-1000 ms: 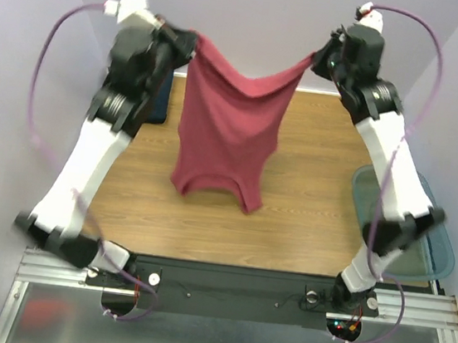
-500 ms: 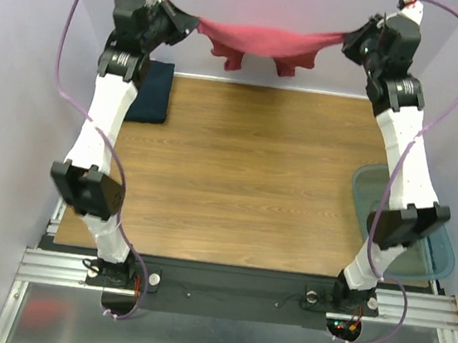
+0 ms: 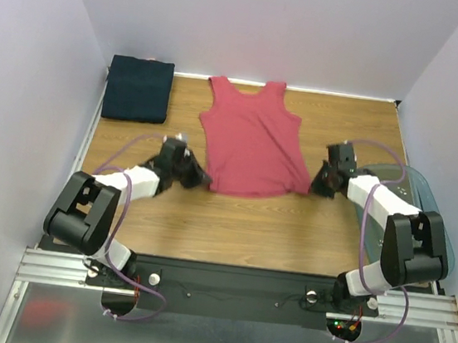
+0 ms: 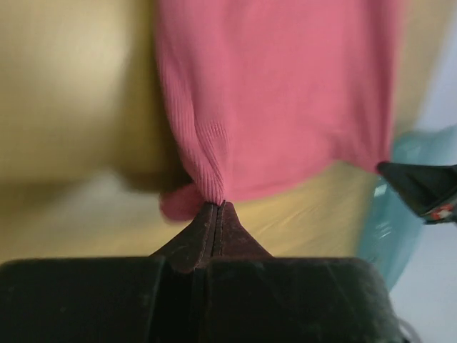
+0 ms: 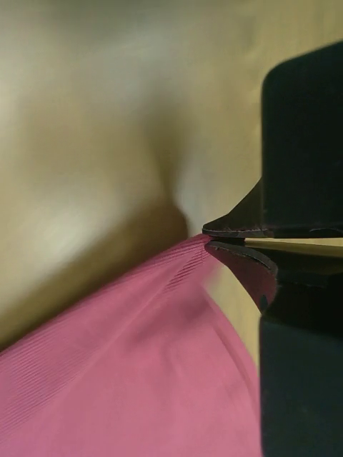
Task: Fold and stack the tank tops
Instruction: Flatten the tank top out
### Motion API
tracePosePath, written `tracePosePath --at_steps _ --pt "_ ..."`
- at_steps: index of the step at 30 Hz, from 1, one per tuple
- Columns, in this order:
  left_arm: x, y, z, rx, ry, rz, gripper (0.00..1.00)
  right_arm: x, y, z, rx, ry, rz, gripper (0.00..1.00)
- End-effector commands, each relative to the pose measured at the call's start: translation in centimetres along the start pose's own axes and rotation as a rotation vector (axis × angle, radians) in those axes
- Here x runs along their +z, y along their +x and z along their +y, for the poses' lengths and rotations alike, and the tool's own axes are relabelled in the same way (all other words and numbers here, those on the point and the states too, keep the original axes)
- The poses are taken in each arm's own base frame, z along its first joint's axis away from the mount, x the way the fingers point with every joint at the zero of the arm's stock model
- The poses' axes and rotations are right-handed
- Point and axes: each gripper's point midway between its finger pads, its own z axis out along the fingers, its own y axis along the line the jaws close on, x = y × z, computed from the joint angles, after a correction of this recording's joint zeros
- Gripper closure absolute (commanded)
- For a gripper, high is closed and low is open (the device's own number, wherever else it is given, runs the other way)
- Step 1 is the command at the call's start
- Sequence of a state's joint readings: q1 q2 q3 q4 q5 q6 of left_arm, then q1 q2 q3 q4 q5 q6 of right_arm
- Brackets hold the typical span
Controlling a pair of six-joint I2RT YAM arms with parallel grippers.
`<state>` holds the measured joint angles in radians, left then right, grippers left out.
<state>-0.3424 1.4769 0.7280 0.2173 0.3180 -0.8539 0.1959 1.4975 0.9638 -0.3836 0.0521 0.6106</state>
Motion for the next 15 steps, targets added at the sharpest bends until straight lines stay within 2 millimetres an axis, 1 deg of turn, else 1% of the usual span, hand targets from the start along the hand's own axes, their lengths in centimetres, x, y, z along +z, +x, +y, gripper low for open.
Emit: tracePosePath --at_steps 1,2,3,5,6,7,8,9,10,11,12,13,14,15 --pt "-1.3 2.1 -0.4 -0.056 0.073 -0.065 1.00 -0.9 3.4 -3.0 0.033 0.020 -0.007 1.00" --pt "-1.4 3.1 -0.2 -0.060 0.072 -0.049 1.00 -1.0 4.4 -3.9 0.034 0.034 0.003 1.00" --pt "-1.5 4.3 1.0 -0.067 0.047 -0.030 1.00 -0.9 6.0 -5.0 0.030 0.051 0.031 1.00" --pt "-2.2 4.8 1.1 -0.081 0.051 -0.039 1.00 -1.1 7.0 -5.9 0.031 0.063 0.039 1.00" --pt "-2.4 5.2 1.2 -0.089 0.050 -0.032 1.00 -1.3 7.1 -6.3 0.029 0.072 0.026 1.00" --pt "-2.6 5.8 1.8 -0.106 0.042 -0.022 1.00 -1.3 7.4 -6.7 0.028 0.083 0.027 0.99" --pt "-3.0 5.7 1.4 -0.105 0.056 -0.023 1.00 -1.3 7.7 -7.2 0.032 0.100 0.030 1.00" --pt "-3.2 6.1 2.1 -0.108 0.023 -0.011 1.00 -1.4 7.6 -7.0 0.035 0.092 0.027 1.00" --pt "-3.6 5.8 2.5 -0.095 -0.015 -0.021 1.00 -1.4 7.4 -7.1 0.040 0.100 0.028 1.00" --pt "-3.9 5.6 2.1 -0.092 -0.001 -0.030 1.00 -1.5 7.3 -7.0 0.041 0.099 0.027 1.00" --pt "-4.2 5.9 2.9 -0.094 -0.042 -0.020 1.00 -1.5 7.1 -7.2 0.046 0.114 0.024 1.00" --pt "-4.5 5.9 3.1 -0.097 -0.057 -0.029 1.00 -1.5 7.1 -7.4 0.052 0.124 0.025 1.00" --pt "-5.1 5.8 2.9 -0.103 -0.049 -0.037 1.00 -1.6 6.9 -7.5 0.059 0.130 0.019 1.00" --pt "-5.3 6.2 3.2 -0.113 -0.055 -0.029 1.00 -1.7 6.7 -7.8 0.071 0.136 0.017 1.00"
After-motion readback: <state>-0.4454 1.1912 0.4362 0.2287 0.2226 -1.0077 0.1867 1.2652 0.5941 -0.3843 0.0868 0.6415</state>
